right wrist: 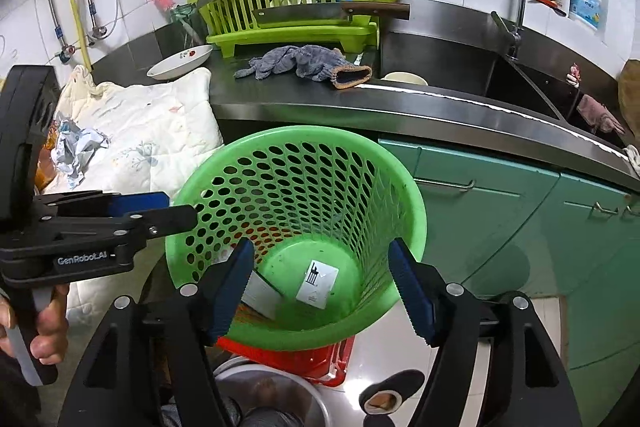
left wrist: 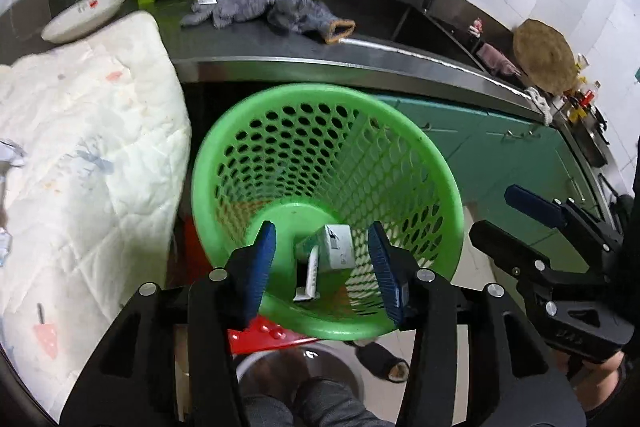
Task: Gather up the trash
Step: 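Move the right gripper back to the cloth and grasp the crumpled paper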
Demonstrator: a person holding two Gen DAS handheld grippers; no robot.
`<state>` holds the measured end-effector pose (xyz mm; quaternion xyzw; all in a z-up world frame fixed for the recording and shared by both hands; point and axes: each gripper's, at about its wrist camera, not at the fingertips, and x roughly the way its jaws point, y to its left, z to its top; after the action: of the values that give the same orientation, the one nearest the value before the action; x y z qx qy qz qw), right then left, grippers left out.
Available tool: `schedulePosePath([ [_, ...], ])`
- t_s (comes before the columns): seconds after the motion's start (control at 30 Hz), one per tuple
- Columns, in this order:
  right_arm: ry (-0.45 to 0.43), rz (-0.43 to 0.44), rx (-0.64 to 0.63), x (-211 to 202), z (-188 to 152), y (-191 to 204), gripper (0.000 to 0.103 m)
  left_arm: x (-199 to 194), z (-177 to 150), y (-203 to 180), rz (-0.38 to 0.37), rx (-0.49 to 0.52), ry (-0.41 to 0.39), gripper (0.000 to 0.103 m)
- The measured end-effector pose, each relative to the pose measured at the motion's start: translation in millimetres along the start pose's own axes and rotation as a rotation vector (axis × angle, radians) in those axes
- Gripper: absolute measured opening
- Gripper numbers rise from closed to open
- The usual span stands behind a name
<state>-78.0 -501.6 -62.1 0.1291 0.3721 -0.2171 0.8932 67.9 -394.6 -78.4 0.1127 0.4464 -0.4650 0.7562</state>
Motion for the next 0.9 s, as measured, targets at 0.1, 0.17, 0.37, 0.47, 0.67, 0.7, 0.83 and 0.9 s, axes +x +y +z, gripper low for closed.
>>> schedulePosePath([
  [0.1, -0.001, 0.021, -0.002, -2.5, 1.2, 5.0, 0.068, -14.7, -3.5, 3.7, 0.013, 0.002, -0.017, 0.048],
  [0.17, -0.007, 0.034, -0.013, -4.2, 2.8, 12.0, 0.068, -29.2, -6.4, 9.1, 0.028, 0.002, -0.037, 0.048],
  [0.37, -0.016, 0.094, -0.048, -4.8, 12.0, 43.5, 0.072, -77.9, -22.2, 32.7, 0.122, -0.014, -0.101, 0.048],
  [0.47, -0.017, 0.151, -0.068, -3.9, 19.4, 65.8, 0.076, -104.1, -31.8, 48.6, 0.168, -0.036, -0.130, 0.048],
  [0.67, -0.021, 0.227, -0.150, -0.9, 33.1, 116.8, 0.076, -152.0, -58.1, 86.3, 0.244, -0.122, -0.176, 0.048],
  [0.7, -0.021, 0.242, -0.166, 0.1, 35.4, 126.8, 0.076, -158.9, -62.6, 91.7, 0.257, -0.134, -0.184, 0.048],
  [0.83, -0.027, 0.288, -0.226, 4.4, 43.8, 163.5, 0.076, -188.8, -84.4, 114.3, 0.335, -0.190, -0.221, 0.048],
  [0.9, -0.027, 0.312, -0.247, 7.4, 48.0, 180.5, 0.076, -201.5, -93.8, 124.2, 0.364, -0.218, -0.236, 0.049],
])
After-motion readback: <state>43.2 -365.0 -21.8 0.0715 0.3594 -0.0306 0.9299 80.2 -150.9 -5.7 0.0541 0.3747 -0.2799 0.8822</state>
